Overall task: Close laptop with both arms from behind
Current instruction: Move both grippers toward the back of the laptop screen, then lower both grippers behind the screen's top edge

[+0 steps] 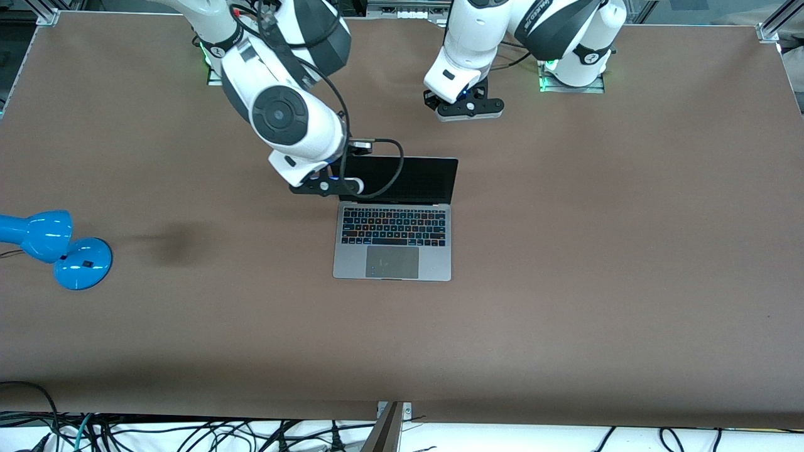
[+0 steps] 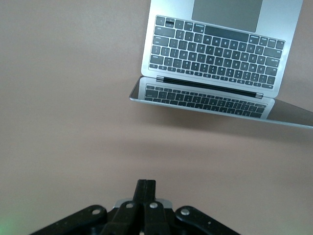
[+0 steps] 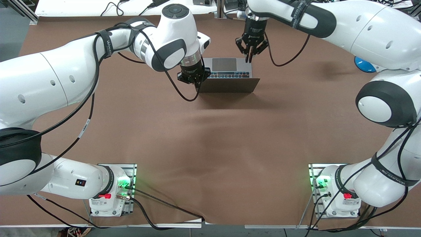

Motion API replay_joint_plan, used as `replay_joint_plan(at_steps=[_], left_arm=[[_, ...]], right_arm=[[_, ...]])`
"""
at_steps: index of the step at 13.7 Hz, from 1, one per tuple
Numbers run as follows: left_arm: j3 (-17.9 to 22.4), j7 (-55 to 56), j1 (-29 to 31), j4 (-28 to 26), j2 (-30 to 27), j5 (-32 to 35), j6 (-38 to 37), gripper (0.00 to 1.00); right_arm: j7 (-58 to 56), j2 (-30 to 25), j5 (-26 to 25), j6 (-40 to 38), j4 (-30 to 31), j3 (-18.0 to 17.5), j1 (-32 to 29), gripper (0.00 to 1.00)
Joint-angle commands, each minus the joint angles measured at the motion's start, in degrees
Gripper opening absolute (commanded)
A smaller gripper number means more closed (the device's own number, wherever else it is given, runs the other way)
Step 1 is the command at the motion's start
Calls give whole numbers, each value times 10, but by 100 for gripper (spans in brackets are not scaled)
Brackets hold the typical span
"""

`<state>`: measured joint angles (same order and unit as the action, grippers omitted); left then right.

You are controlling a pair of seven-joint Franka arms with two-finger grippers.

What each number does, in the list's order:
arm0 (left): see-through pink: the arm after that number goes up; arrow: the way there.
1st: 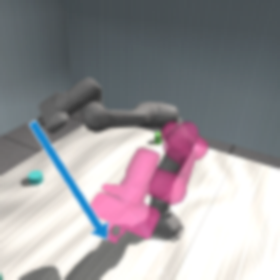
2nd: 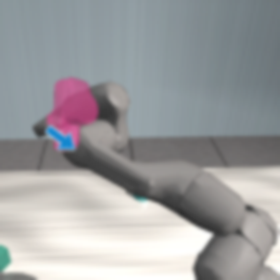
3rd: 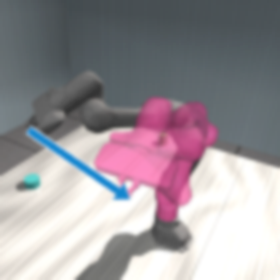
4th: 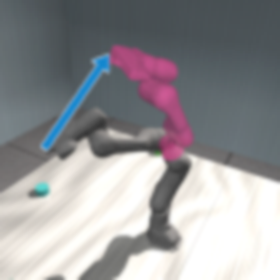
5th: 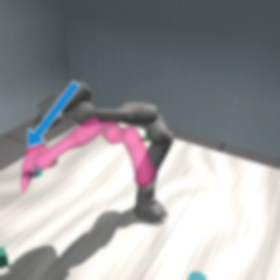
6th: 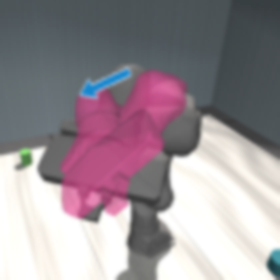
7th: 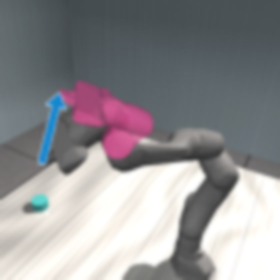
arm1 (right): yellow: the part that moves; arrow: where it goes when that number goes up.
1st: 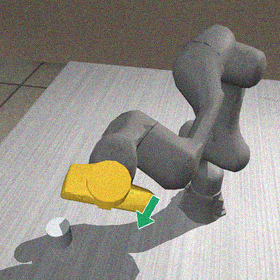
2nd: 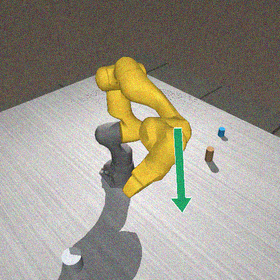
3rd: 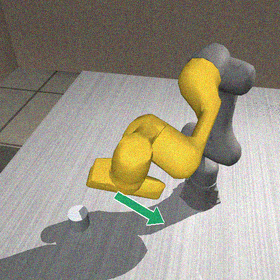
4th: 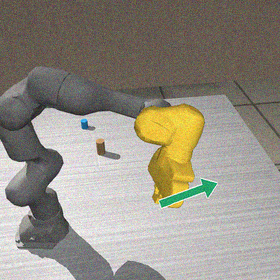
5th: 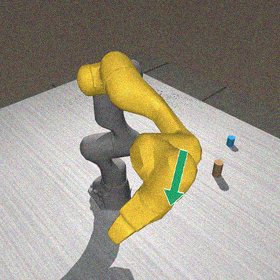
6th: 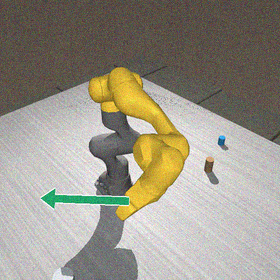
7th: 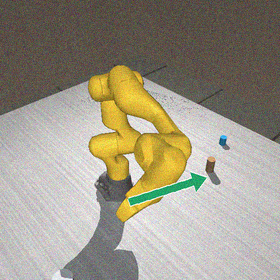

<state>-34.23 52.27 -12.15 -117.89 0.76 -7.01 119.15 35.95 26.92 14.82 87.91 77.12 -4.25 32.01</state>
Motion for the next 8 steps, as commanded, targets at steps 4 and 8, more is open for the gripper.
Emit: replay_joint_plan(at_steps=[4, 8], left_arm=[[8, -21, 12, -10, 37, 19, 49, 0], [25, -22, 14, -5, 79, 34, 97, 0]], right_arm=[[8, 17, 35, -2, 15, -1, 4, 0], [12, 42, 35, 3, 16, -17, 7, 0]])
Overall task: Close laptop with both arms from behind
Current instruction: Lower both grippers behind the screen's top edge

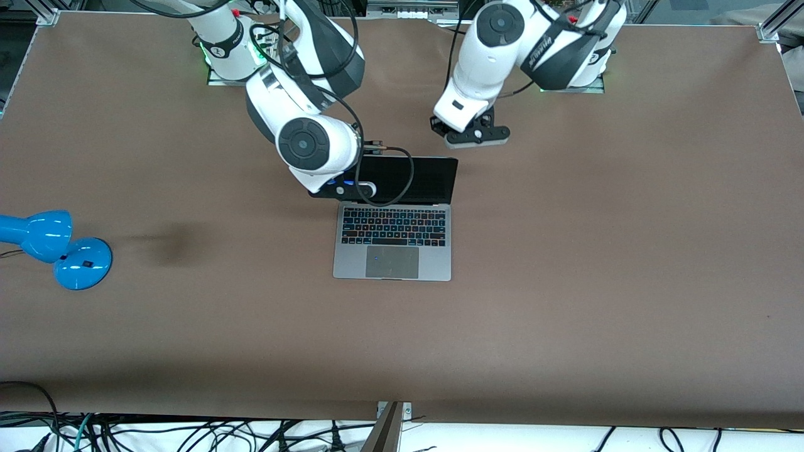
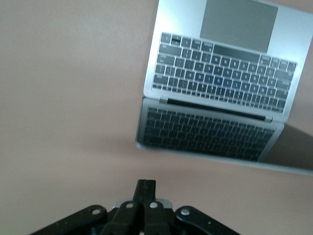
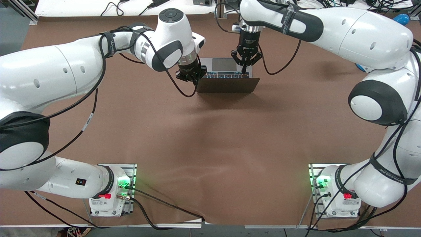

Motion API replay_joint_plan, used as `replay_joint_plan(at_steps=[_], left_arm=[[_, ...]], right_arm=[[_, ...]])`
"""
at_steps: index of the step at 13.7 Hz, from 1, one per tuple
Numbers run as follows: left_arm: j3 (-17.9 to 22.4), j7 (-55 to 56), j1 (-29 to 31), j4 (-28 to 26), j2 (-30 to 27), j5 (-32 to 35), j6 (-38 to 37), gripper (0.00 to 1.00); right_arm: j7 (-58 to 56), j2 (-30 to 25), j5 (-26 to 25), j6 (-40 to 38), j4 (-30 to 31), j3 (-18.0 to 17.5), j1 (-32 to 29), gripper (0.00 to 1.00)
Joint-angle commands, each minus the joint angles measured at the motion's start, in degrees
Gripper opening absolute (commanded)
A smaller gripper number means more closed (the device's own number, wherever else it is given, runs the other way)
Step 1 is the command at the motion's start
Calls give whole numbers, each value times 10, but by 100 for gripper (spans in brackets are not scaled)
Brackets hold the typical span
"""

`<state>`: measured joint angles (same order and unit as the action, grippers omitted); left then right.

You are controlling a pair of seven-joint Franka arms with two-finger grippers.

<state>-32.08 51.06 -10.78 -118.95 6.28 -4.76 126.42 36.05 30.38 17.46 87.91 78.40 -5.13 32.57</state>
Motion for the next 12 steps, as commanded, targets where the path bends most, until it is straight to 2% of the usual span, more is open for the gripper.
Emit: replay_joint_plan(at_steps=[1, 6, 12], left_arm=[[3, -10, 1, 7, 35, 17, 34, 0], [4, -3, 1, 7, 52, 33, 37, 0], [6, -3, 1, 45, 88, 33, 38, 0]], right_arm=[[12, 14, 8, 6, 4, -9, 5, 0], [13, 27, 8, 30, 4, -11, 16, 0], [12, 34, -2, 72, 4, -11, 20, 0]])
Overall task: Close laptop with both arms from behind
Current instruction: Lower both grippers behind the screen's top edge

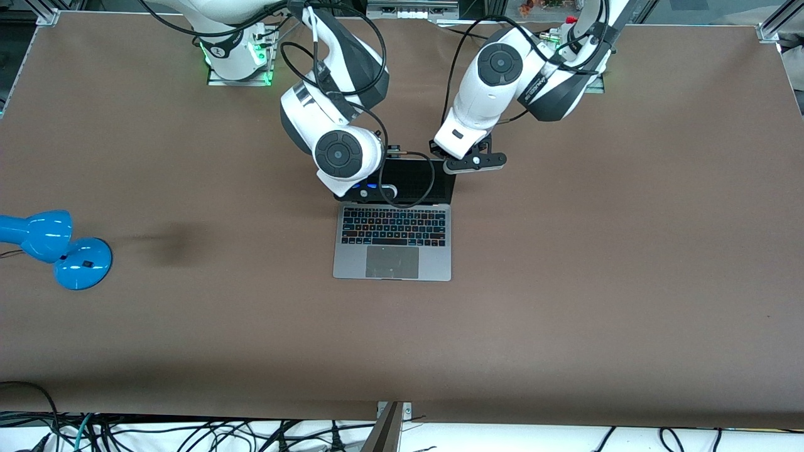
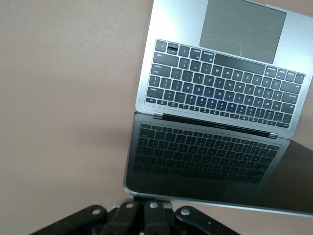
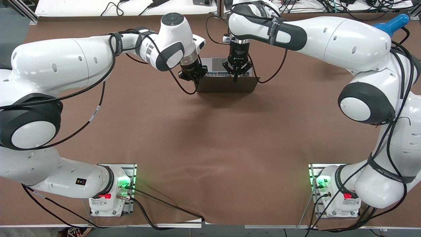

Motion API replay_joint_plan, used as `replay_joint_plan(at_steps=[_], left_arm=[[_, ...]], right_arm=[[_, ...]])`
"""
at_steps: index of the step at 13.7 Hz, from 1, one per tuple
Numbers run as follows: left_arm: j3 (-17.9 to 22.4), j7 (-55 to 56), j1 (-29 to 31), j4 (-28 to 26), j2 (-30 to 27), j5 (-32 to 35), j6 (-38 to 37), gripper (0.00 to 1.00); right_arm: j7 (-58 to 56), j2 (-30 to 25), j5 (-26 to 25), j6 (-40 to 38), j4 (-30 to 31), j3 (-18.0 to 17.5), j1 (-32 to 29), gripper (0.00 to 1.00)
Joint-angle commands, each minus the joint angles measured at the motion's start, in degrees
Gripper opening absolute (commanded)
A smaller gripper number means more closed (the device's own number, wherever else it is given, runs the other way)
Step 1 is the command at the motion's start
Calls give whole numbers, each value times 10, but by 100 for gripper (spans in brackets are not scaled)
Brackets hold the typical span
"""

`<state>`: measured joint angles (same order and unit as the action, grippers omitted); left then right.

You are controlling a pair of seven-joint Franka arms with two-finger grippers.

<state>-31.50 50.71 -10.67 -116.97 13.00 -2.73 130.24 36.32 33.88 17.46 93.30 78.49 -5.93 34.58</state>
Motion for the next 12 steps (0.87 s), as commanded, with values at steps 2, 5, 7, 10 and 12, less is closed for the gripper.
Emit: replay_joint_plan(at_steps=[2, 5, 7, 10, 12], left_arm=[[0, 2, 0, 31, 25, 13, -1, 0], [1, 4, 0, 38, 33, 30, -1, 0], [1, 11, 0, 47, 41, 36, -1, 0], [1, 11, -1, 53, 44, 37, -2, 0], [3, 12, -1, 64, 55, 39, -3, 0]], right_arm=[[9, 0, -3, 25, 3, -3, 0, 0], [8, 0, -26, 43, 3, -2, 0, 0], [5, 0, -30, 51, 3, -1, -1, 0], [4, 0, -56, 70, 3, -1, -1, 0], [2, 0, -66, 82, 3, -1, -2, 0]])
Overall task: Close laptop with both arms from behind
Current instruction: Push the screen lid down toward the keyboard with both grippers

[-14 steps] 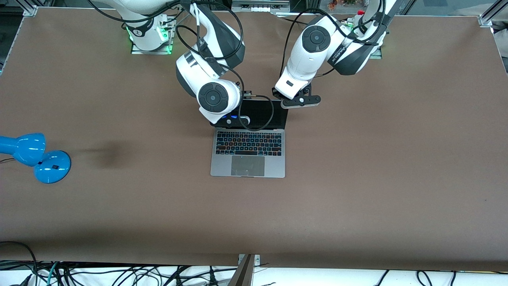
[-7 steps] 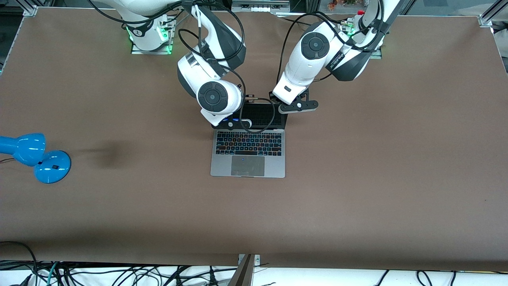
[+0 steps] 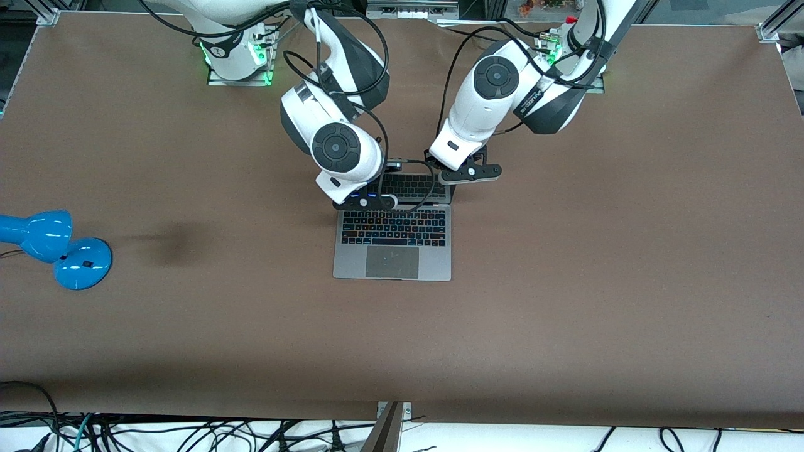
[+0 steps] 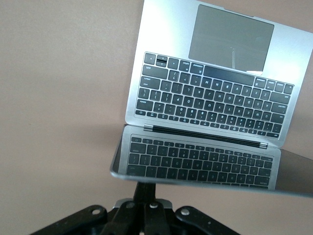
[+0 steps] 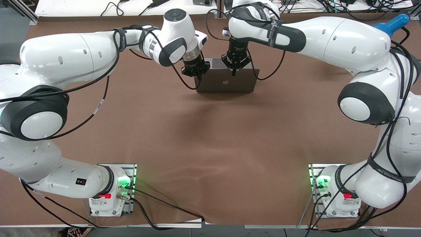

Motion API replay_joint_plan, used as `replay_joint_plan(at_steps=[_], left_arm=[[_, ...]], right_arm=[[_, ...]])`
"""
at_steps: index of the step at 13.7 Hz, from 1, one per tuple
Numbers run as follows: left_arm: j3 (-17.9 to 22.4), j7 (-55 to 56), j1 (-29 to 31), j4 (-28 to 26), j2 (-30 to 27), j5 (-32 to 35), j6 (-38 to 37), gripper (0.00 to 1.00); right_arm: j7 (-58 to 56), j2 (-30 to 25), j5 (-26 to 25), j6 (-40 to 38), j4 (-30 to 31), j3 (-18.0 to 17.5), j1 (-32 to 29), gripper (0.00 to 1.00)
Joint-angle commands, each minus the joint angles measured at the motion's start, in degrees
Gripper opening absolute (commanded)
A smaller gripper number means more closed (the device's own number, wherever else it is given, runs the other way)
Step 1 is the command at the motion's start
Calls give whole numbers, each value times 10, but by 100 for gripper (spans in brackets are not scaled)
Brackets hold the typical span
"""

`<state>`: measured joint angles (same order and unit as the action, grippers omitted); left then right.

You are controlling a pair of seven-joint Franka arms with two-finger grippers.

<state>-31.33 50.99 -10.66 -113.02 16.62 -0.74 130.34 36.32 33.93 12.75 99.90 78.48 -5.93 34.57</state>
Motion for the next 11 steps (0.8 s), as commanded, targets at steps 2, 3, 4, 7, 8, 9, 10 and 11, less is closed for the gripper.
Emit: replay_joint_plan(at_steps=[2, 3, 4, 7, 8, 9, 10, 11], left_arm=[[6, 21, -1, 42, 35, 40, -5, 0], [7, 35, -1, 56, 47, 55, -7, 0], [7, 47, -1, 70, 63, 70, -9, 0], [14, 58, -1, 100, 100, 96, -10, 0], [16, 58, -2, 106, 107, 101, -10, 0], [21, 58, -2, 112, 113, 107, -10, 0], [24, 58, -3, 119, 117, 108, -10, 0], [25, 58, -3, 123, 122, 108, -10, 0]], right_arm=[[2, -1, -23, 27, 3, 0, -3, 0], [2, -1, -32, 35, 3, 0, -4, 0], [2, -1, -37, 42, 3, 0, -5, 0], [1, 1, -39, 64, 3, 1, -6, 0], [0, 5, -40, 71, 3, 2, -7, 0], [-2, 10, -41, 80, 3, 3, -9, 0], [-14, 15, -52, 93, 3, 4, -9, 0], [-24, 16, -62, 100, 3, 4, -9, 0]])
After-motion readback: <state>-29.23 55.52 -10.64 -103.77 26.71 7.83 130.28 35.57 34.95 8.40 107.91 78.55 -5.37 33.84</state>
